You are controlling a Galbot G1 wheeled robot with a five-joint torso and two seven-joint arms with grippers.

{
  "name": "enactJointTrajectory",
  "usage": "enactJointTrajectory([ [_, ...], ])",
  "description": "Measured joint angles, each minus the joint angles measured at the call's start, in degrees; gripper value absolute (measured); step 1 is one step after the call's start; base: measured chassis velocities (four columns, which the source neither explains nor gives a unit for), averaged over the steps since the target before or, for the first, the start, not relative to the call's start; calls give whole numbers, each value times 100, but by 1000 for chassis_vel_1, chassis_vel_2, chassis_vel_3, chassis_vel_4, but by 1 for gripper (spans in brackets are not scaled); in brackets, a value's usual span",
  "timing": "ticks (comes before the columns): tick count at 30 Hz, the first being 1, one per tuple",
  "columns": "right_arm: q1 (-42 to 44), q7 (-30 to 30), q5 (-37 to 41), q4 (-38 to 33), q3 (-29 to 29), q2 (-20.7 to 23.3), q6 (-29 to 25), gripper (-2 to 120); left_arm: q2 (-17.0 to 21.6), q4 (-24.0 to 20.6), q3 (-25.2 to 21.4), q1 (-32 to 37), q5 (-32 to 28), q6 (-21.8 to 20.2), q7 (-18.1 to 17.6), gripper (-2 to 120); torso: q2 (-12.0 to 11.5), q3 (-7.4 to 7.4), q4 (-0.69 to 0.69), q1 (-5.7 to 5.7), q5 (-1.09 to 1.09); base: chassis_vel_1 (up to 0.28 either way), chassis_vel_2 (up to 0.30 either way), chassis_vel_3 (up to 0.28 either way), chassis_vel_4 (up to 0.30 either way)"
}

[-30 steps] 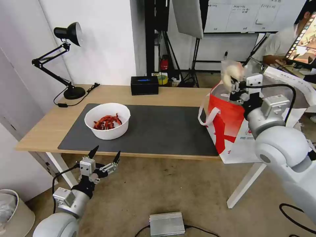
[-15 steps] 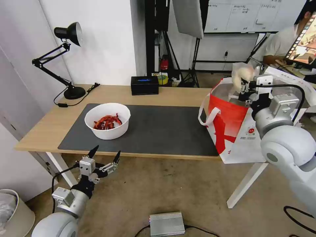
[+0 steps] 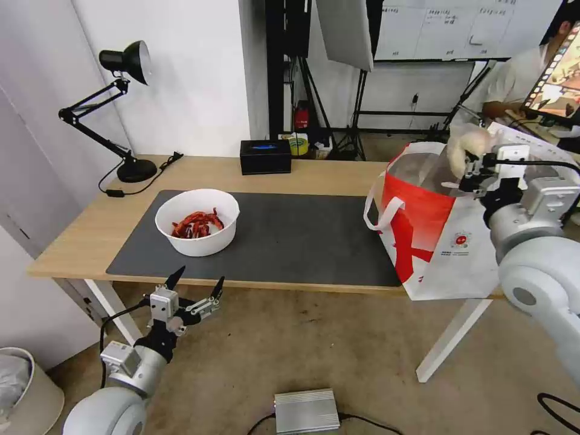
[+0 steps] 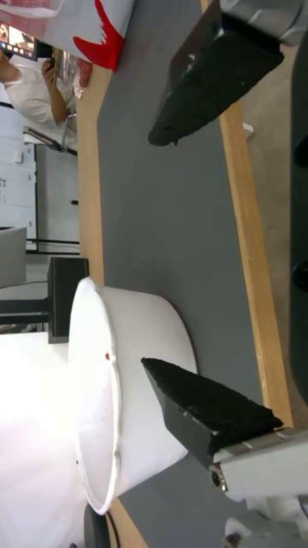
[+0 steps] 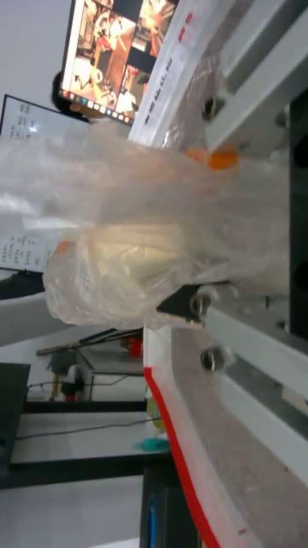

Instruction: Pick up the trash from the table and place it into the takeout bag.

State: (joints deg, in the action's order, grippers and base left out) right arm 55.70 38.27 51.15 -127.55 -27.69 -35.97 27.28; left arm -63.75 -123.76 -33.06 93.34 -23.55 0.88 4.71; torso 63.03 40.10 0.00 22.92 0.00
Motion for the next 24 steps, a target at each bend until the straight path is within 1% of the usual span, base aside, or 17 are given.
enactJointTrajectory([
  [1,28,-1,-7,-9,-39,2,23,31,-1,-21,-1,6,2,-1,5,100,0,0,0,0,0,0,0,0,0],
  [2,28,-1,-7,-9,-39,2,23,31,-1,-21,-1,6,2,-1,5,100,0,0,0,0,0,0,0,0,0],
  [4,64,-5,-23,-23,-84,4,42,40,-3,-46,-4,19,3,-7,10,100,0,0,0,0,0,0,0,0,0],
  [5,76,-8,-30,-31,-99,5,48,46,-6,-62,-8,29,6,-9,12,100,0,0,0,0,0,0,0,0,0],
  [6,76,-8,-30,-31,-99,5,48,46,-6,-62,-8,29,6,-9,12,100,0,0,0,0,0,0,0,0,0],
  [8,95,-12,-41,-43,-113,6,57,53,-14,-74,-14,45,11,-10,15,100,0,0,0,0,0,0,0,0,0],
  [9,119,-23,-46,-69,-119,7,87,60,-25,-85,-17,59,15,-10,18,100,0,0,0,0,0,0,0,0,0],
  [10,119,-23,-46,-69,-119,7,87,60,-25,-85,-17,59,15,-10,18,100,0,0,0,0,0,0,0,0,0],
  [14,154,-41,-70,-120,-121,-5,138,78,-46,-111,-27,93,24,-4,22,100,0,0,0,0,0,0,0,0,0],
  [15,154,-41,-70,-120,-121,-5,138,78,-46,-111,-27,93,24,-4,22,100,0,0,0,0,0,0,0,0,0],
  [16,157,-44,-71,-126,-121,-5,141,83,-48,-119,-29,99,26,-2,22,100,0,0,0,0,0,0,0,0,0],
  [17,162,-48,-80,-134,-122,0,146,90,-51,-128,-31,105,28,-1,23,100,0,0,0,0,0,0,0,0,0],
  [18,162,-48,-80,-134,-122,0,146,90,-51,-128,-31,105,28,-1,23,100,0,0,0,0,0,0,0,0,0],
  [19,166,-51,-88,-136,-131,5,153,95,-55,-134,-32,109,28,1,23,100,0,0,0,0,0,0,0,0,0],
  [21,190,-64,-135,-136,-166,14,157,99,-57,-139,-33,112,32,2,24,100,0,0,0,0,0,0,0,0,0],
  [24,235,-110,-154,-136,-203,18,158,100,-57,-144,-33,110,34,2,24,100,0,0,0,0,0,0,0,0,0],
])
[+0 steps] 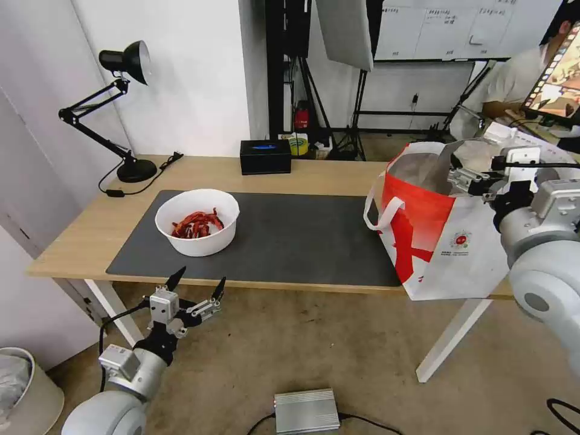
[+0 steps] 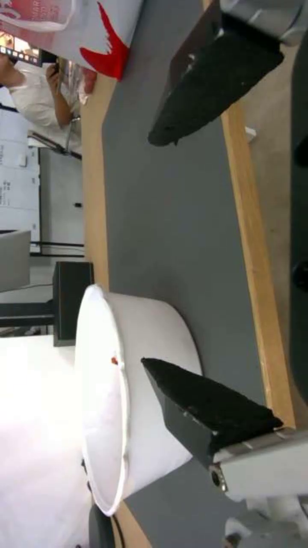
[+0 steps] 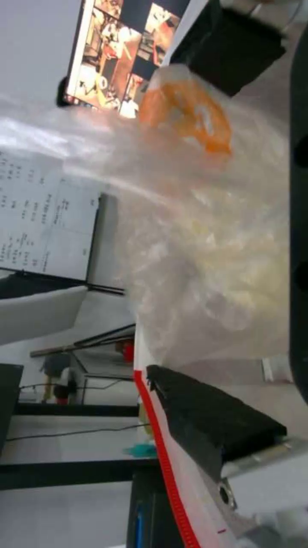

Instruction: Pick up the trash from the table and place it into the takeout bag.

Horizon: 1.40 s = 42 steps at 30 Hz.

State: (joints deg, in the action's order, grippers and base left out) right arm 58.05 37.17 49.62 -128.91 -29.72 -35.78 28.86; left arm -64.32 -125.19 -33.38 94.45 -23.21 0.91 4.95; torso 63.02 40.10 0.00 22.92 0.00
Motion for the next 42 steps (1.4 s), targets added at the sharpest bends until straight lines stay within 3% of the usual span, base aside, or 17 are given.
enactJointTrajectory([
  [9,0,-71,116,-5,-17,57,143,100,-2,-6,5,-14,1,5,0,100,0,0,0,0,0,0,0,0,0],
  [15,-267,117,692,66,108,248,539,100,-10,-22,-13,6,0,20,-1,100,0,0,0,0,0,0,0,0,0],
  [16,-491,453,1397,82,122,405,811,100,-8,-22,-15,-6,0,22,-1,100,0,0,0,0,0,0,0,0,0],
  [19,-774,965,2561,59,155,543,1055,100,-12,-1,2,-29,0,23,-3,100,0,0,0,0,0,0,0,0,0],
  [23,-918,1134,2981,70,227,597,1102,100,-12,17,5,-38,-1,25,-5,100,0,0,0,0,0,0,0,0,0],
  [42,-1201,1019,2550,180,680,504,812,100,8,113,23,-92,-13,33,-8,100,0,0,0,0,0,0,0,0,0],
])
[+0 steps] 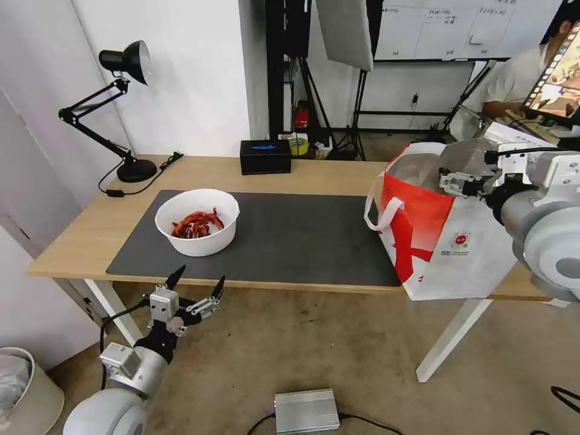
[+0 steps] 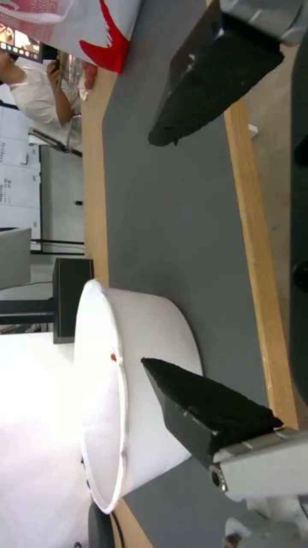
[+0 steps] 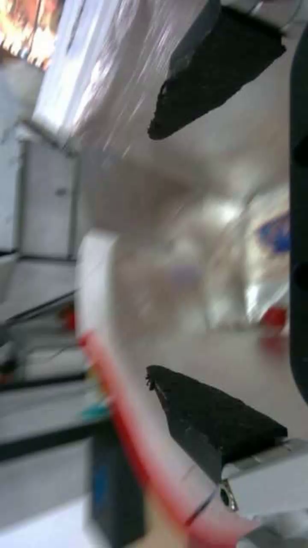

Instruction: Pick up the trash from the table and place it into the takeout bag.

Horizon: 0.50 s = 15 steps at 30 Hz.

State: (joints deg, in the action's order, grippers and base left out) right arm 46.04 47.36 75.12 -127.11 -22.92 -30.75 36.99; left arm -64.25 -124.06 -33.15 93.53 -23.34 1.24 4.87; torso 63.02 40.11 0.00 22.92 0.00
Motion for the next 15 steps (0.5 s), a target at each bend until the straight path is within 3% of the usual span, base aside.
enactJointTrajectory([
  [2,93,-692,-572,15,161,-139,-1013,100,-7,7,0,-2,-3,2,-3,100,0,0,0,0,0,0,0,0,0],
  [3,93,-692,-572,15,161,-139,-1013,100,-7,7,0,-2,-3,2,-3,100,0,0,0,0,0,0,0,0,0],
  [5,293,-1737,-1046,17,280,-325,-2223,100,-6,6,-6,-2,-9,5,-4,100,0,0,1,0,0,0,0,0,0],
  [7,365,-1979,-1120,6,298,-367,-2431,100,-2,5,-9,-2,-14,5,-4,100,0,0,1,0,-1,0,0,0,0],
  [9,657,-2685,-1367,-82,314,-470,-2951,100,13,4,-28,-1,-24,5,-5,100,0,0,0,0,0,0,0,0,0],
  [15,1104,-3185,-1783,-257,408,-566,-3261,100,25,7,-53,-3,-37,6,-7,100,0,0,0,0,0,0,0,0,0],
])
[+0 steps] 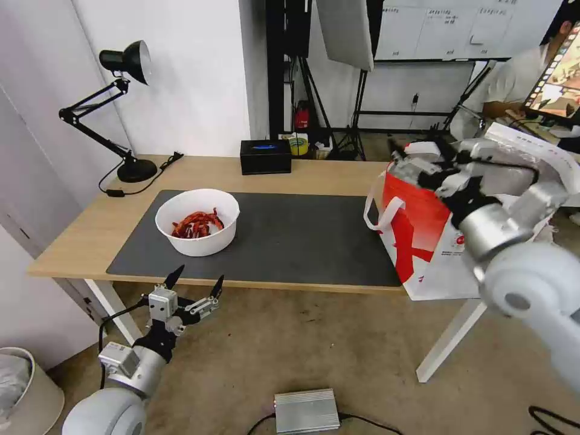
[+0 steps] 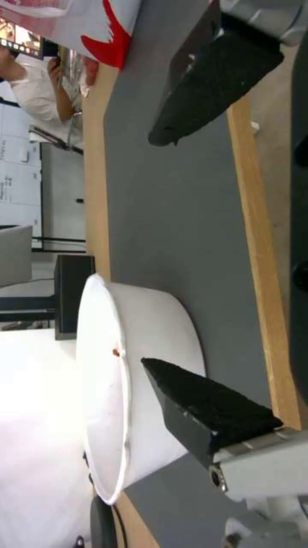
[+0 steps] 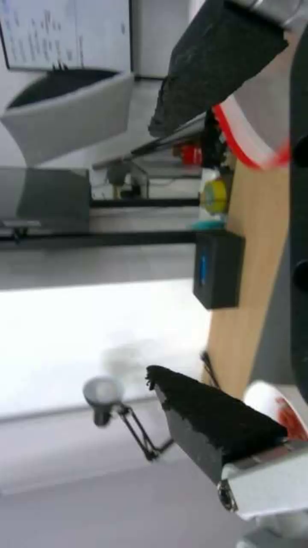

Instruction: Pick up the trash from the table and place it into the takeout bag.

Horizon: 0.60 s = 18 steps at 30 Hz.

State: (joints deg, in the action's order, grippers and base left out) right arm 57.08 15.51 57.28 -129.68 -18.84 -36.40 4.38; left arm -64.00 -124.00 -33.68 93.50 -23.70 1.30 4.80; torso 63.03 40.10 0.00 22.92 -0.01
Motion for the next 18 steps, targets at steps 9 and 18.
enactJointTrajectory([
  [9,1067,48,-819,-246,193,-120,0,100,0,26,-61,1,-36,6,-1,100,0,0,0,0,0,0,0,0,0],
  [18,2276,380,-1865,-264,294,-318,-121,100,28,59,-83,-3,-99,12,1,100,0,0,0,0,0,0,0,0,0],
])
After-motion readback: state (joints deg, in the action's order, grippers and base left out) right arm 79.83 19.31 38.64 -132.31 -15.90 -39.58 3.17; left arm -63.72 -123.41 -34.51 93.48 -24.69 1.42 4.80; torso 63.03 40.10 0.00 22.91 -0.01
